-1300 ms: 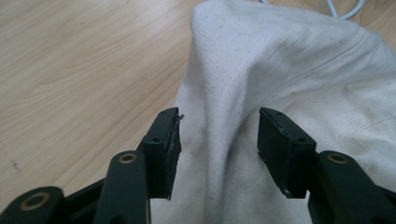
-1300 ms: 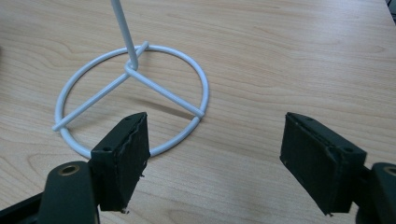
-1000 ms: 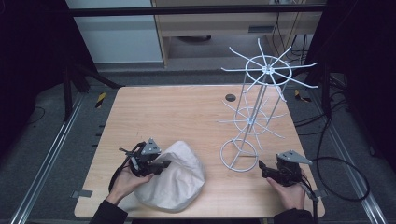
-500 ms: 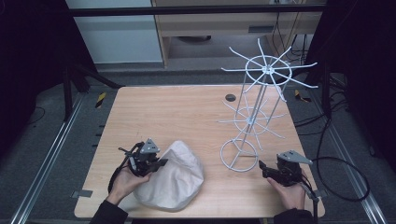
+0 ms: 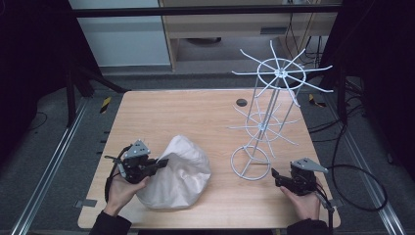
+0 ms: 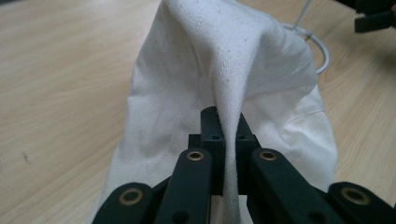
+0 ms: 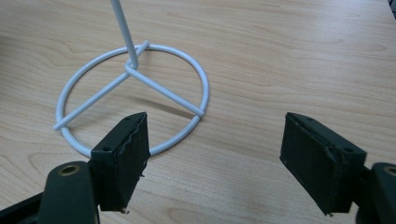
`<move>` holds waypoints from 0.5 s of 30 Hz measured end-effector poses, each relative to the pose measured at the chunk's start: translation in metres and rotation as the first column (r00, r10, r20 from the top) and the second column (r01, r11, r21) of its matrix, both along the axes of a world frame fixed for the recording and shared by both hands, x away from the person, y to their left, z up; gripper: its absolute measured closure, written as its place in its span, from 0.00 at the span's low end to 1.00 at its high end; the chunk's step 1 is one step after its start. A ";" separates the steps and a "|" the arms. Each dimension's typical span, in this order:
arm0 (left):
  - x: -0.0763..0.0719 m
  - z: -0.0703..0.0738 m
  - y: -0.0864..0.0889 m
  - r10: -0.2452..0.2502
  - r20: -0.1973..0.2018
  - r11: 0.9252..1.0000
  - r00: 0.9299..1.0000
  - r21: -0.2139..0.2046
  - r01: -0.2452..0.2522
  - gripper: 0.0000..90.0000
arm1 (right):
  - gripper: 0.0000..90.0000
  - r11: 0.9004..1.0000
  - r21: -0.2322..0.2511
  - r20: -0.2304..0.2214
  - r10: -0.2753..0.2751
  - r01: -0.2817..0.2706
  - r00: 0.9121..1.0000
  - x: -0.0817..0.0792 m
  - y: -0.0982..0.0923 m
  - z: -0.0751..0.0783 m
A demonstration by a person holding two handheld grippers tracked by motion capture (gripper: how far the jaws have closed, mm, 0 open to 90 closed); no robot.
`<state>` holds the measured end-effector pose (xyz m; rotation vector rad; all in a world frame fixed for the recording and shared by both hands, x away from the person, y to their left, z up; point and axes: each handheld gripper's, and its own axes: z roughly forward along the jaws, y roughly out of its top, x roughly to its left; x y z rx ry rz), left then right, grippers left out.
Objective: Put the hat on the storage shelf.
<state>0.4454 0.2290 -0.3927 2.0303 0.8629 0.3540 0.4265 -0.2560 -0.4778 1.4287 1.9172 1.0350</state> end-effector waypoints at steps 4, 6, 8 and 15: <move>-0.006 0.011 0.006 0.022 0.050 0.999 0.999 -0.047 -0.019 0.98 | 0.26 1.000 0.000 0.006 -0.002 0.002 1.000 -0.001 -0.001 0.000; -0.010 0.017 0.009 0.036 0.074 0.997 0.997 -0.074 -0.031 0.98 | 0.26 1.000 0.001 0.009 -0.004 0.004 1.000 -0.001 -0.001 0.001; -0.013 0.022 0.012 0.049 0.097 0.994 0.994 -0.099 -0.040 0.98 | 0.26 1.000 0.002 0.010 -0.005 0.005 1.000 -0.001 -0.002 0.001; -0.021 0.032 0.017 0.083 0.150 0.986 0.985 -0.155 -0.059 0.98 | 0.26 1.000 0.008 0.009 -0.005 0.005 1.000 -0.002 -0.001 0.001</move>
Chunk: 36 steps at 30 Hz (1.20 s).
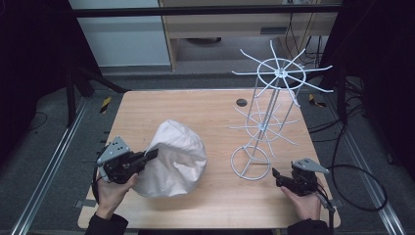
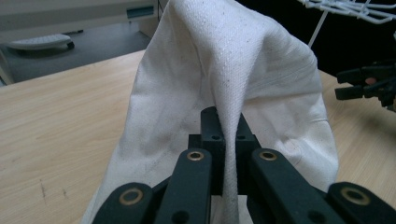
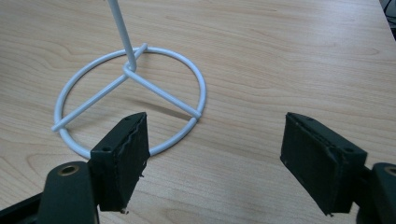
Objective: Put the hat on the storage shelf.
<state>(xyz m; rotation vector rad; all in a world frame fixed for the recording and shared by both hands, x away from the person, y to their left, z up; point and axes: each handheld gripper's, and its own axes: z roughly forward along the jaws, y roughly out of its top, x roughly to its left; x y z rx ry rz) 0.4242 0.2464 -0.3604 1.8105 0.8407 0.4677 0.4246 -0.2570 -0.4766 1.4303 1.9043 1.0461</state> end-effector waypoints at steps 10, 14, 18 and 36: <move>-0.010 0.009 0.005 0.047 0.070 0.997 0.996 -0.071 -0.042 0.98 | 0.26 1.000 -0.007 0.009 0.002 -0.002 1.000 0.001 -0.002 0.000; -0.013 0.014 0.008 0.065 0.094 0.993 0.993 -0.103 -0.055 0.98 | 0.26 1.000 -0.009 0.011 0.002 -0.002 1.000 0.001 -0.002 -0.001; -0.018 0.019 0.013 0.076 0.119 0.986 0.990 -0.155 -0.057 0.98 | 0.26 1.000 -0.009 0.010 -0.003 0.003 1.000 0.001 -0.002 -0.001; -0.033 0.041 0.017 0.091 0.221 0.965 0.971 -0.259 -0.032 0.98 | 0.26 1.000 -0.004 0.005 -0.007 0.007 1.000 0.000 0.000 -0.001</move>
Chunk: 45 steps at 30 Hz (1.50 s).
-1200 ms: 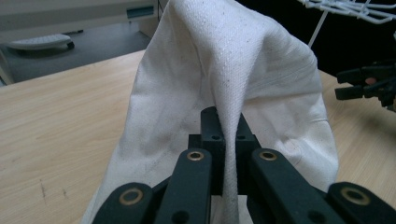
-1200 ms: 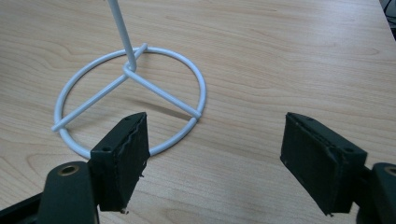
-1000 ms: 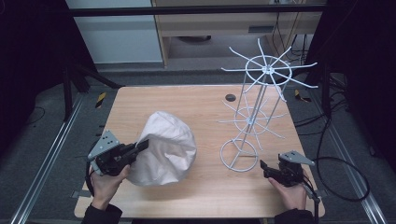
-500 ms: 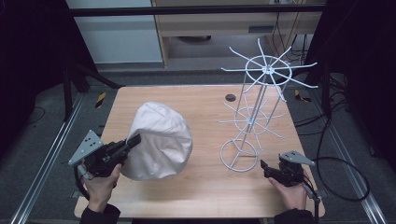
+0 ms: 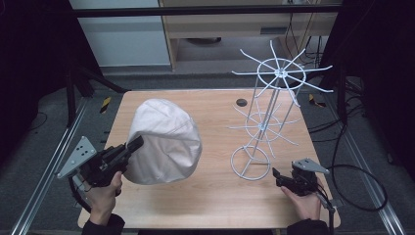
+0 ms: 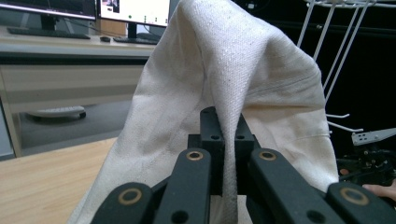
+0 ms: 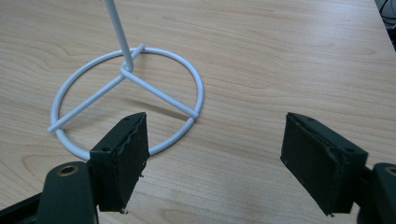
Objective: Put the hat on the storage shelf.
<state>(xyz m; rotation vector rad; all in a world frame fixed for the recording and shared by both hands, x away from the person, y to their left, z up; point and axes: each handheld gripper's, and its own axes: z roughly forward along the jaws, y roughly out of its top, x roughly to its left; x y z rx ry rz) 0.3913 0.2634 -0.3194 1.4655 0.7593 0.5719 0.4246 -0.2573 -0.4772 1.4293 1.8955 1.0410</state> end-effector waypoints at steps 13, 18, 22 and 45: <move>0.003 0.020 -0.005 -0.010 0.065 0.993 0.998 -0.120 0.018 0.98 | 0.26 1.000 -0.006 0.008 -0.001 0.001 1.000 0.000 -0.001 -0.001; 0.005 0.027 -0.012 -0.024 0.085 0.988 0.996 -0.150 0.037 0.98 | 0.26 1.000 -0.006 0.009 -0.001 0.001 1.000 0.000 -0.002 0.000; 0.005 0.032 -0.018 -0.035 0.107 0.982 0.994 -0.180 0.054 0.98 | 0.26 1.000 -0.007 0.009 -0.002 0.002 1.000 0.000 -0.002 -0.001; 0.018 0.063 -0.053 -0.060 0.186 0.949 0.981 -0.295 0.114 0.98 | 0.25 1.000 0.000 0.037 -0.006 0.006 0.999 -0.001 -0.003 0.001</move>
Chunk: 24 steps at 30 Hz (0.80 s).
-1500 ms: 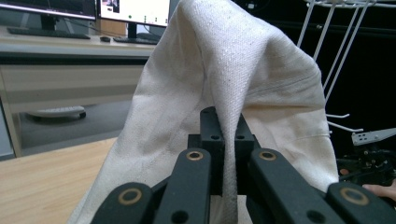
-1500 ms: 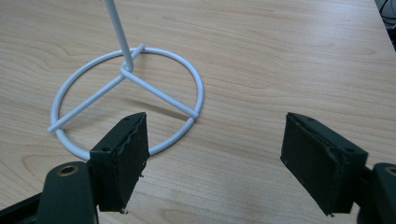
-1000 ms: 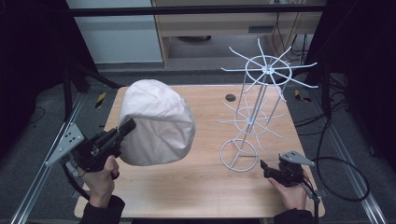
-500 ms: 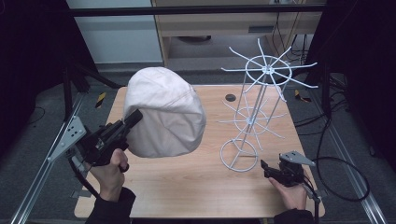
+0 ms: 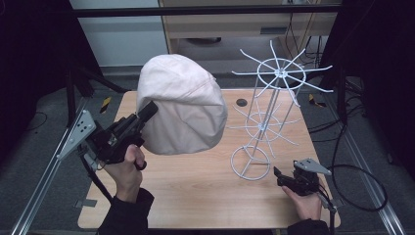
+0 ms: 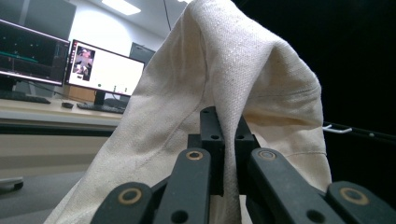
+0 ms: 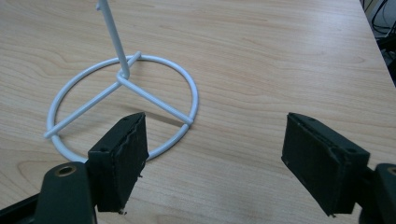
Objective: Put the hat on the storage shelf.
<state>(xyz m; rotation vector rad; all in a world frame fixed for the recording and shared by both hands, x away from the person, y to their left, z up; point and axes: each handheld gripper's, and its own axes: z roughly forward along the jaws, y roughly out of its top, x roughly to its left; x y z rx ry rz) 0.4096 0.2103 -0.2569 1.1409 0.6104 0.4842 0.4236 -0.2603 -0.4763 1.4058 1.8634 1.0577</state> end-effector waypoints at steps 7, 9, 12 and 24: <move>0.003 0.012 -0.008 -0.017 0.022 0.999 1.000 -0.037 0.018 0.98 | 0.24 1.000 -0.007 0.005 0.005 -0.005 1.000 0.000 0.000 -0.001; 0.004 0.015 -0.011 -0.014 0.027 0.999 1.000 -0.041 0.015 0.98 | 0.24 1.000 -0.006 0.006 0.005 -0.005 1.000 0.000 0.000 -0.001; 0.006 0.018 -0.015 -0.018 0.029 0.999 0.999 -0.051 0.020 0.98 | 0.24 1.000 -0.009 0.006 0.006 -0.006 1.000 0.001 0.000 -0.001; 0.023 0.029 -0.029 -0.025 0.021 0.998 0.999 -0.056 0.026 0.98 | 0.24 1.000 -0.005 0.000 0.006 -0.006 1.000 0.001 0.000 -0.001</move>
